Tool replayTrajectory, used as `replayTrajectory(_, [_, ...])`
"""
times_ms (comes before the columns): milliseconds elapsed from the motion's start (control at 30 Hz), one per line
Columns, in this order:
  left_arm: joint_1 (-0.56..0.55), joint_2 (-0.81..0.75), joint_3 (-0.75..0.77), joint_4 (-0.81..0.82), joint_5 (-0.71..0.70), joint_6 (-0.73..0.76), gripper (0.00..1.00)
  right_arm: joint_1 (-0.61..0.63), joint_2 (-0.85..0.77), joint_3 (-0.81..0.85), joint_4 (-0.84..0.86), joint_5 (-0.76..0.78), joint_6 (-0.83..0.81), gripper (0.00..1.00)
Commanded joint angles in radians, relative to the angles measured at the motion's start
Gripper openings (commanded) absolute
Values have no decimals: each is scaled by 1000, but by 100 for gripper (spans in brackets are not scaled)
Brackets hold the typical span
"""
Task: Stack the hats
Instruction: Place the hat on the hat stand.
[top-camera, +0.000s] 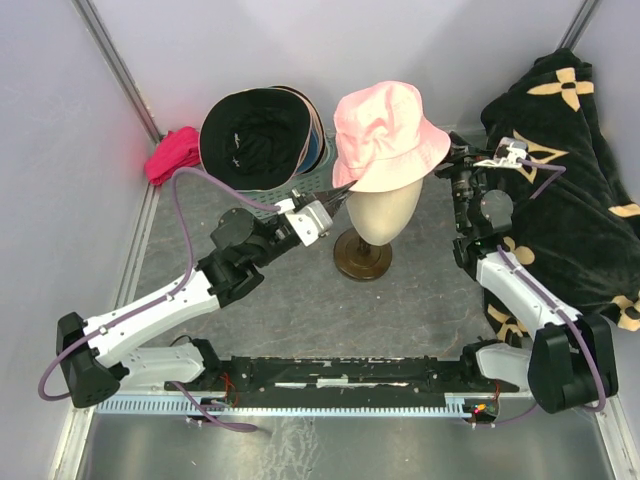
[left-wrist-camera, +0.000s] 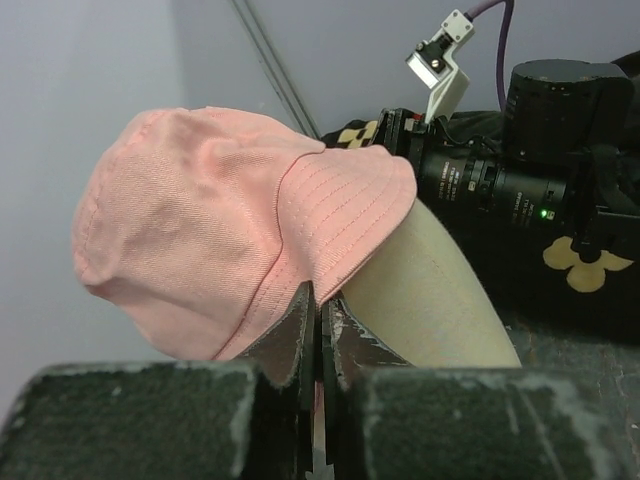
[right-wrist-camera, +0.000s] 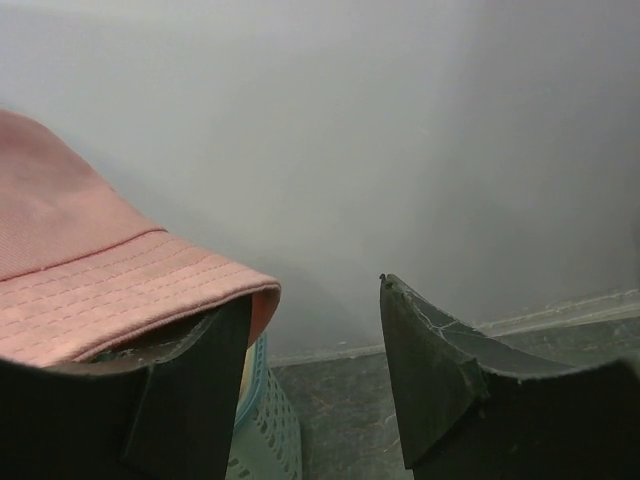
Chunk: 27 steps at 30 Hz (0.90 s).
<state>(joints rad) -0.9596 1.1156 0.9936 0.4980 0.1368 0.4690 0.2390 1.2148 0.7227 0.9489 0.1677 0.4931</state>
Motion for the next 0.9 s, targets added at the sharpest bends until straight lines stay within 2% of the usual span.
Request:
replayTrajectory(0, [-16, -48, 28, -11, 4, 58, 3, -10, -54, 53, -48, -31, -76, 64])
replayTrajectory(367, [-16, -61, 18, -16, -30, 80, 3, -11, -121, 26, -207, -11, -74, 66])
replayTrajectory(567, [-16, -70, 9, -20, -40, 86, 3, -10, -202, -5, -347, 63, 8, 66])
replayTrajectory(867, [-16, -105, -26, -25, -54, 86, 3, -11, -311, -28, -472, 61, 105, 65])
